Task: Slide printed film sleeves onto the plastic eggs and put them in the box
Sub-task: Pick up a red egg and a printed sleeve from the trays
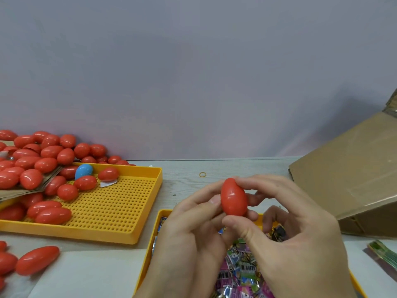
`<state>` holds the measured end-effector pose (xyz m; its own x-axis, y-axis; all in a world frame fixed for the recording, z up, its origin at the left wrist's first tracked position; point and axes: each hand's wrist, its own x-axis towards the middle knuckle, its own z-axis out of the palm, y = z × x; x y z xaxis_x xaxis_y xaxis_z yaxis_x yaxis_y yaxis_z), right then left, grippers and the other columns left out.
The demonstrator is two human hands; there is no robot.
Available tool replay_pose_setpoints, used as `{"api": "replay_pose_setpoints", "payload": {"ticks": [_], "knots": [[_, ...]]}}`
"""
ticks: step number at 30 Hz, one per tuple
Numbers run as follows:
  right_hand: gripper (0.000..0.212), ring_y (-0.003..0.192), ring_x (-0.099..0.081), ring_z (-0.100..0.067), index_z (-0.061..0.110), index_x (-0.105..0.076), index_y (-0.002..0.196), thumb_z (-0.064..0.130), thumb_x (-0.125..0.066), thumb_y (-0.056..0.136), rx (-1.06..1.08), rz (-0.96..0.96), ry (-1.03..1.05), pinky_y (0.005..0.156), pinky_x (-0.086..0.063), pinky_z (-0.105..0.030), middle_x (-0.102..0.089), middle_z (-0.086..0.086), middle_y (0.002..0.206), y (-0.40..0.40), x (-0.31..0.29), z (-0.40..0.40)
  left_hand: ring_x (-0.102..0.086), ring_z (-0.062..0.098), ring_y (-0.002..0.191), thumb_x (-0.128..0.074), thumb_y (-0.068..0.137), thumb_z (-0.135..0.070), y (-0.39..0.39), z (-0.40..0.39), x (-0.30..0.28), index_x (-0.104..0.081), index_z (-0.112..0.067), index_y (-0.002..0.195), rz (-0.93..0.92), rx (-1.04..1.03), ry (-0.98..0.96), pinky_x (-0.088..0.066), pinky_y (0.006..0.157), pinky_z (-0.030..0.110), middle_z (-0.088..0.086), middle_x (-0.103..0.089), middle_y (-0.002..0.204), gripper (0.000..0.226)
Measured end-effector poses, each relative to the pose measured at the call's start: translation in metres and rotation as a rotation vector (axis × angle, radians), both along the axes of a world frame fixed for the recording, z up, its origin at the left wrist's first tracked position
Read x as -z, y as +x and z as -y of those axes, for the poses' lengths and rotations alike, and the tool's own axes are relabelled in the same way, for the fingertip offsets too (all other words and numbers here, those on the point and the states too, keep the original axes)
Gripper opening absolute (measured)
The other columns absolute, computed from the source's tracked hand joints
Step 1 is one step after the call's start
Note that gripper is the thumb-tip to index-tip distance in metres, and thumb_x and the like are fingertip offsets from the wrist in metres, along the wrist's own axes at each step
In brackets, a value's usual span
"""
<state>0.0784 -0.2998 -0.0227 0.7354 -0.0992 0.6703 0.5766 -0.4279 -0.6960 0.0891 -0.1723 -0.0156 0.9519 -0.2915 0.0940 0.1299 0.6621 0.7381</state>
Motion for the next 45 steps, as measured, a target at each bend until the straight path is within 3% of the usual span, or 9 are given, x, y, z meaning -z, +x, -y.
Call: {"api": "replay_pose_setpoints", "payload": {"ticks": [10,12,15,19,23,26,31,39,45], "knots": [[0.042,0.075,-0.061,-0.014,0.034,-0.073,0.095,0.027,-0.088,0.056,-0.027,0.025,-0.019,0.05,-0.042,-0.022,-0.065,0.008,0.098,0.0,-0.003,0.001,-0.066,0.033,0.06,-0.055,0.06,0.001,0.002,-0.001,0.0,-0.074,0.01,0.086,-0.022,0.066,-0.016,-0.055,0.053,0.031,0.036,-0.068,0.09,0.033],[0.041,0.077,-0.062,-0.011,0.035,-0.073,0.093,0.024,-0.087,0.056,-0.02,0.027,-0.026,0.05,-0.041,-0.02,-0.064,0.008,0.096,-0.001,-0.004,0.0,-0.067,0.031,0.059,-0.057,0.068,-0.009,0.002,0.0,0.001,-0.076,0.005,0.08,-0.029,0.047,0.019,-0.055,0.053,0.03,0.032,-0.07,0.087,0.026],[0.043,0.079,-0.061,-0.017,0.036,-0.072,0.099,0.025,-0.085,0.059,-0.022,-0.004,-0.021,0.05,-0.043,-0.023,-0.066,0.008,0.099,-0.002,-0.003,0.0,-0.068,0.027,0.061,-0.064,0.07,-0.016,0.002,0.003,0.0,-0.077,0.003,0.084,-0.043,-0.015,0.056,-0.055,0.054,0.027,0.026,-0.071,0.086,0.027],[0.035,0.071,-0.061,-0.017,0.042,-0.068,0.105,0.029,-0.076,0.073,-0.048,-0.085,-0.029,0.046,-0.045,-0.026,-0.065,0.012,0.1,-0.004,0.001,0.003,-0.068,0.023,0.064,-0.082,0.064,-0.002,0.009,-0.005,0.0,-0.071,0.002,0.093,-0.069,-0.296,0.076,-0.056,0.056,0.025,0.016,-0.069,0.081,0.031],[0.012,0.054,-0.055,-0.003,0.035,-0.073,0.084,0.026,-0.069,0.077,-0.042,-0.183,-0.256,0.047,-0.033,-0.004,-0.064,0.018,0.079,-0.006,-0.002,0.002,-0.069,0.019,0.067,-0.083,0.052,-0.03,0.018,-0.023,0.0,-0.07,-0.015,0.087,0.013,-0.607,0.315,-0.056,0.062,0.023,0.001,-0.071,0.076,0.04],[0.003,0.07,-0.059,0.003,0.033,-0.073,0.079,0.035,-0.074,0.08,-0.086,-0.373,-0.494,0.06,-0.039,-0.004,-0.063,0.02,0.076,-0.009,-0.007,-0.005,-0.068,0.017,0.065,-0.081,0.058,-0.03,0.019,-0.03,0.002,-0.07,-0.013,0.09,0.027,-0.663,0.343,-0.055,0.062,0.022,0.001,-0.07,0.074,0.038],[0.039,0.077,-0.054,0.001,0.035,-0.071,0.098,0.063,-0.073,0.073,-0.112,-0.61,-0.707,0.063,-0.042,-0.012,-0.055,0.014,0.076,-0.011,-0.013,-0.013,-0.069,0.017,0.064,-0.08,0.073,-0.018,0.019,-0.029,0.007,-0.071,-0.013,0.094,0.027,-0.621,0.389,-0.056,0.062,0.024,0.0,-0.071,0.075,0.024],[0.02,0.077,-0.06,0.008,0.067,-0.064,0.076,0.05,-0.075,0.077,-0.141,-0.746,-0.556,0.067,-0.048,-0.014,-0.066,0.03,0.075,-0.009,-0.015,-0.005,-0.072,0.016,0.067,-0.076,0.083,-0.014,0.016,-0.025,0.007,-0.07,-0.014,0.099,0.112,-0.535,0.522,-0.057,0.06,0.024,0.002,-0.072,0.085,0.017],[0.018,0.042,-0.053,0.0,0.042,-0.076,0.077,0.036,-0.062,0.085,-0.201,-0.726,0.011,0.047,-0.04,-0.012,-0.07,0.003,0.058,-0.001,-0.007,0.009,-0.065,0.016,0.061,-0.071,0.086,-0.006,0.017,-0.024,0.01,-0.067,-0.012,0.095,0.177,-0.468,0.57,-0.051,0.055,0.024,0.005,-0.068,0.086,0.012]]}}
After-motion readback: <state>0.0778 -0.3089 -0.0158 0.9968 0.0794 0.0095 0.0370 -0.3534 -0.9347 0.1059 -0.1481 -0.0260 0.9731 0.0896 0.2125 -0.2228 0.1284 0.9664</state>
